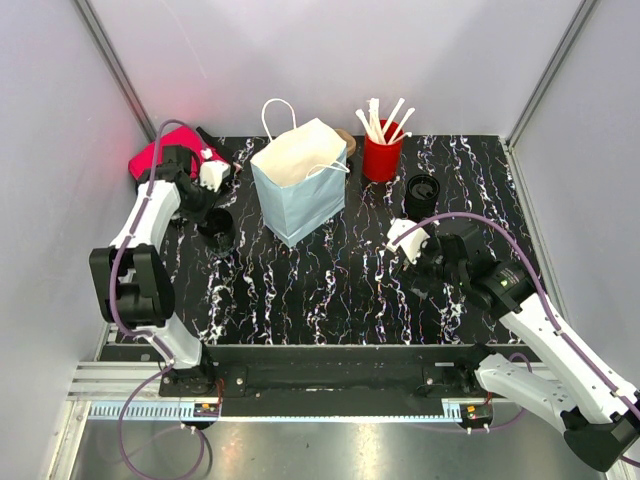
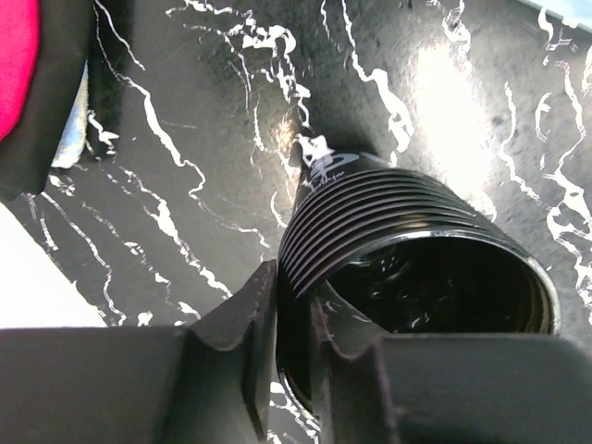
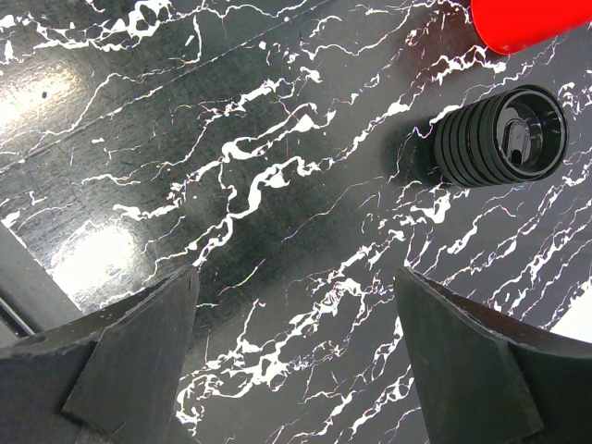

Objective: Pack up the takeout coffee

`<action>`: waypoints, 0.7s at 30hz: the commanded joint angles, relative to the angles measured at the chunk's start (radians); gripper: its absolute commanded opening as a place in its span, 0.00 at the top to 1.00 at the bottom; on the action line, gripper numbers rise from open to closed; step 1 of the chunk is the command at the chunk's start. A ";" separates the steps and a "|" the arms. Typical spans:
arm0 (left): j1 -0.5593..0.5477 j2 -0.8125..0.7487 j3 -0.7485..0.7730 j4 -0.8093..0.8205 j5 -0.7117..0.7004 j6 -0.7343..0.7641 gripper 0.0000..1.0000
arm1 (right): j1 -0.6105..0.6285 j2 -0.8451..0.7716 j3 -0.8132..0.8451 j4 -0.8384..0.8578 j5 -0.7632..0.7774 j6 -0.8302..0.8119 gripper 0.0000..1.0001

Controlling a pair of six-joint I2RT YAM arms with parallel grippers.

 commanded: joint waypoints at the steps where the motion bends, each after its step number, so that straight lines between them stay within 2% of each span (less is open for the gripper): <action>1: 0.000 0.024 0.064 0.022 0.056 -0.043 0.74 | -0.005 -0.003 0.021 0.008 -0.020 0.017 0.09; 14: 0.018 -0.036 0.103 0.022 0.064 -0.072 0.43 | -0.004 -0.004 0.021 0.002 -0.019 0.022 0.09; 21: 0.027 -0.078 0.087 0.021 0.047 -0.060 0.42 | -0.004 -0.004 0.025 -0.001 -0.023 0.028 0.09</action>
